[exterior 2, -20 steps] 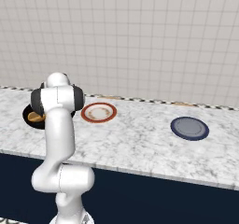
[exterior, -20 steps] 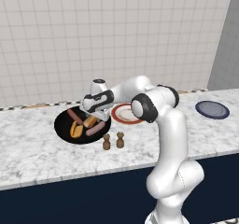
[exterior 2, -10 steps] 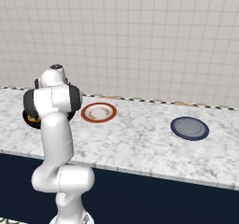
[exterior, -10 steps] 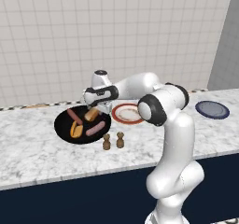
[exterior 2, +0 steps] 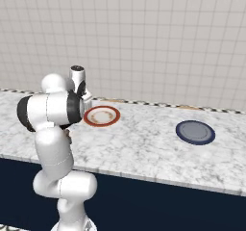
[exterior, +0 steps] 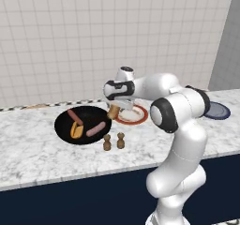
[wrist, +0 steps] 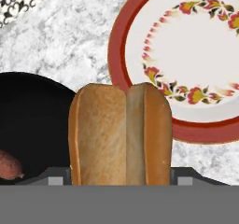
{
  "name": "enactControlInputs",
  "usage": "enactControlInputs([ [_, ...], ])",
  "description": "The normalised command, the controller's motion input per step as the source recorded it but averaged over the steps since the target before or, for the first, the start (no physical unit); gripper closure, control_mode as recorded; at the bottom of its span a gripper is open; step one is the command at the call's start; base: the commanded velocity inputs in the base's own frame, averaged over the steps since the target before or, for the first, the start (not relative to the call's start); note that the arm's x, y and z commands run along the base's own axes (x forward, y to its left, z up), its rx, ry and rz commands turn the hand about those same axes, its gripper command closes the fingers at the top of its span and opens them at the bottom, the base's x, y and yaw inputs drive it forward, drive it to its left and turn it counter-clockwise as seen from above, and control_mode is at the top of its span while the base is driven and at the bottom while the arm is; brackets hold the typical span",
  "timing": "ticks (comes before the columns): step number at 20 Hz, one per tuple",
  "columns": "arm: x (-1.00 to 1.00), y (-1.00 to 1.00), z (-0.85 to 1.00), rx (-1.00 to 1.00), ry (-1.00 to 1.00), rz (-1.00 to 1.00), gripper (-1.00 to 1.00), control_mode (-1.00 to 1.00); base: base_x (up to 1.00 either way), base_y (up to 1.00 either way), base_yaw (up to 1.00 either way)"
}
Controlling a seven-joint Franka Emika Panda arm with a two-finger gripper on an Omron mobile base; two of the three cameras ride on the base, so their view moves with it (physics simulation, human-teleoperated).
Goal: Place one bun and one sausage from the bowl on each plate.
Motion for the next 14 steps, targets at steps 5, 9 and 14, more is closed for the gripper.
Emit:
enactControlInputs([
  [5,0.34,-0.67,0.08,0.0,0.01,0.16,1.0,-1.0,0.0,0.0,0.0],
  [9,0.32,-0.08,-0.14,-0.01,0.07,0.04,1.0,-1.0,0.0,0.0,0.0],
  [14,0.24,-0.05,-0.28,-0.01,0.05,0.03,1.0,-1.0,0.0,0.0,0.0],
])
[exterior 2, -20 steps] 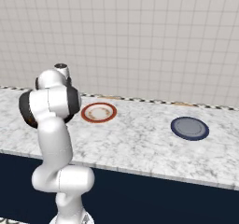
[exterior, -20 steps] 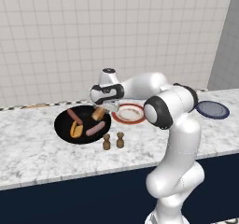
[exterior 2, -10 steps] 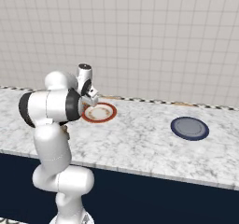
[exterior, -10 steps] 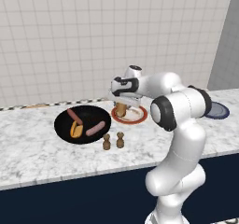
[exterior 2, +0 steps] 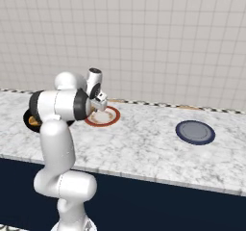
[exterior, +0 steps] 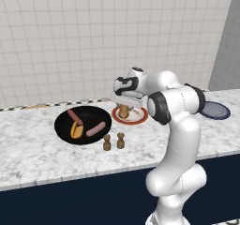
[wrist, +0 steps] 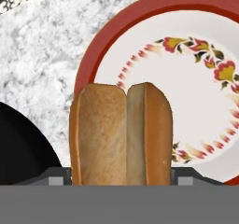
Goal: Place one bun and one sausage from the bowl on each plate.
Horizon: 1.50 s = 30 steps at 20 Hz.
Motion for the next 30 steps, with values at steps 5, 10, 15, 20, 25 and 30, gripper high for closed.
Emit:
enactControlInputs([
  [5,0.07,-0.19,-0.33,0.0,0.0,0.01,1.0,-1.0,0.0,0.0,0.0],
  [10,0.03,-0.07,-0.03,0.0,0.0,0.01,1.0,-1.0,0.0,0.0,0.0],
  [15,0.0,0.0,0.0,0.0,0.0,0.0,-1.0,-1.0,0.0,0.0,0.0],
  [20,0.0,0.0,0.0,0.0,0.0,0.0,-1.0,-1.0,0.0,0.0,0.0],
  [25,0.0,0.0,0.0,0.0,0.0,0.0,-1.0,-1.0,0.0,0.0,0.0],
  [30,-0.08,0.0,0.0,0.0,-0.01,0.0,-1.0,-1.0,0.0,0.0,0.0],
])
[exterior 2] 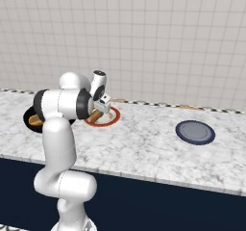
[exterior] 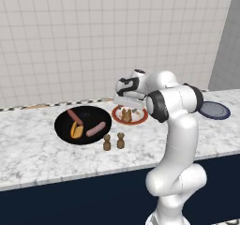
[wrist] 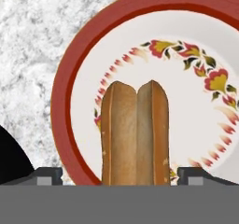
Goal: Place one bun and one sausage from the bowl on each plate.
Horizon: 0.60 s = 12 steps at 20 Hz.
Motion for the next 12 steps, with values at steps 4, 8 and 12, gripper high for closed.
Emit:
enactControlInputs([
  [4,-0.98,0.07,0.07,0.0,-0.01,-0.23,-1.0,-1.0,0.0,0.0,0.0],
  [8,-0.76,0.49,0.35,0.0,0.01,-0.39,-1.0,-1.0,0.0,0.0,0.0],
  [12,-0.04,1.0,0.37,0.0,0.03,-0.21,-1.0,-1.0,0.0,0.0,0.0],
])
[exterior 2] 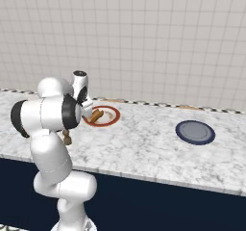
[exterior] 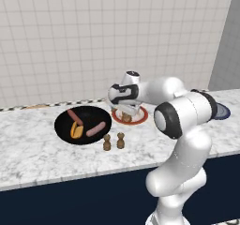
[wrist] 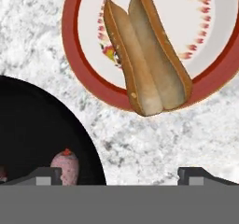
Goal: Place one bun and one sausage from the bowl on each plate.
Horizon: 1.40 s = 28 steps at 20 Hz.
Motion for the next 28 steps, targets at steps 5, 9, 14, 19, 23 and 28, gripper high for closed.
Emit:
enactControlInputs([
  [5,0.13,0.99,0.05,0.0,0.22,-0.09,-1.0,-1.0,0.0,0.0,0.0],
  [9,0.42,0.75,0.0,0.0,0.28,-0.11,-1.0,-1.0,0.0,0.0,0.0],
  [14,0.09,0.3,-0.12,-0.03,0.14,-0.11,-1.0,-1.0,0.0,0.0,0.0],
  [19,-0.28,0.0,-0.37,-0.04,0.0,0.0,-1.0,-1.0,0.0,0.0,0.0],
  [23,-0.34,-0.01,-0.22,-0.01,0.0,-0.01,-1.0,-1.0,0.0,0.0,0.0],
  [28,-0.24,-0.06,-0.39,-0.01,-0.01,-0.01,-1.0,-1.0,0.0,0.0,0.0],
])
